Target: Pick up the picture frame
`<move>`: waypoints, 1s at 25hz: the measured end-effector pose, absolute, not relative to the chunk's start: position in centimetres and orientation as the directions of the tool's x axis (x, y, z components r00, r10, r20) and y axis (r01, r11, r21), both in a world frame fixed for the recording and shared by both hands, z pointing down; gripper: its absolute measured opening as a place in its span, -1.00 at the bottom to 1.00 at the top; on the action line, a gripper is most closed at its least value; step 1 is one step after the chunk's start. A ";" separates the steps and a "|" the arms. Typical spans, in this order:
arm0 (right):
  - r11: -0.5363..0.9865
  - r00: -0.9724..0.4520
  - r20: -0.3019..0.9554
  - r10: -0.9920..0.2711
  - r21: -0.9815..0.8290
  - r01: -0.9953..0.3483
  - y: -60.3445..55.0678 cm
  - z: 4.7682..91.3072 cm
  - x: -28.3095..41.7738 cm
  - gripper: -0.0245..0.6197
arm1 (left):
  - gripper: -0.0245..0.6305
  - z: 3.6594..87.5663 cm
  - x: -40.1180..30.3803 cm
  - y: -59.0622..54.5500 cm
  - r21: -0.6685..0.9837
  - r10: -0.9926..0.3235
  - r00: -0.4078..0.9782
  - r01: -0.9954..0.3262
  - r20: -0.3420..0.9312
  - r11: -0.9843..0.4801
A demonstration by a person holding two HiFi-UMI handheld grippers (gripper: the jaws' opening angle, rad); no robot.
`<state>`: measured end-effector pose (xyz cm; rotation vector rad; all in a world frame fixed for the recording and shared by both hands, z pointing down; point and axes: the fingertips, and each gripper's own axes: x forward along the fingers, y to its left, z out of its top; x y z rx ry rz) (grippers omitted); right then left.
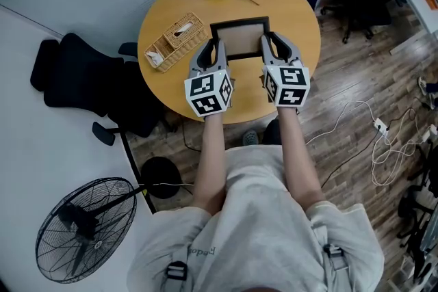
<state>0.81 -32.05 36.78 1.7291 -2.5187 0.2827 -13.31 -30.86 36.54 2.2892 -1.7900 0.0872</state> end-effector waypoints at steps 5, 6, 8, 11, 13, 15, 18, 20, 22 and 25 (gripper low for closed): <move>0.352 -0.368 0.169 -0.914 -0.117 -0.929 -32.2 37.0 0.9 -0.70 | -0.65 36.6 -13.2 -31.2 0.150 -0.949 0.251 -0.963 0.193 -0.224; 0.351 -0.367 0.170 -0.915 -0.118 -0.929 -32.2 37.0 1.0 -0.70 | -0.65 36.7 -13.1 -31.2 0.151 -0.948 0.253 -0.962 0.194 -0.226; 0.350 -0.366 0.169 -0.915 -0.118 -0.929 -32.1 37.0 1.2 -0.70 | -0.65 36.7 -13.0 -31.1 0.152 -0.947 0.258 -0.961 0.193 -0.231; 0.350 -0.366 0.168 -0.916 -0.115 -0.930 -31.9 36.9 1.2 -0.70 | -0.65 36.8 -12.9 -30.9 0.153 -0.946 0.261 -0.960 0.194 -0.234; 0.350 -0.365 0.168 -0.916 -0.113 -0.930 -31.8 36.9 1.3 -0.70 | -0.65 36.9 -12.8 -30.7 0.152 -0.945 0.263 -0.960 0.197 -0.235; 0.352 -0.367 0.168 -0.915 -0.112 -0.929 -31.7 36.9 1.2 -0.70 | -0.65 37.0 -12.9 -30.7 0.150 -0.944 0.263 -0.960 0.200 -0.236; 0.357 -0.372 0.167 -0.913 -0.111 -0.927 -31.6 36.9 1.1 -0.70 | -0.65 37.0 -13.0 -30.5 0.148 -0.944 0.260 -0.961 0.202 -0.233; 0.360 -0.375 0.166 -0.912 -0.110 -0.926 -31.4 36.9 1.0 -0.70 | -0.65 37.0 -13.1 -30.4 0.147 -0.945 0.258 -0.962 0.202 -0.232; 0.362 -0.376 0.166 -0.911 -0.108 -0.926 -31.3 36.9 1.0 -0.70 | -0.65 37.0 -13.1 -30.2 0.147 -0.945 0.259 -0.961 0.201 -0.232; 0.365 -0.379 0.165 -0.911 -0.107 -0.925 -31.1 37.0 0.9 -0.70 | -0.65 37.0 -13.2 -30.0 0.148 -0.945 0.259 -0.961 0.199 -0.233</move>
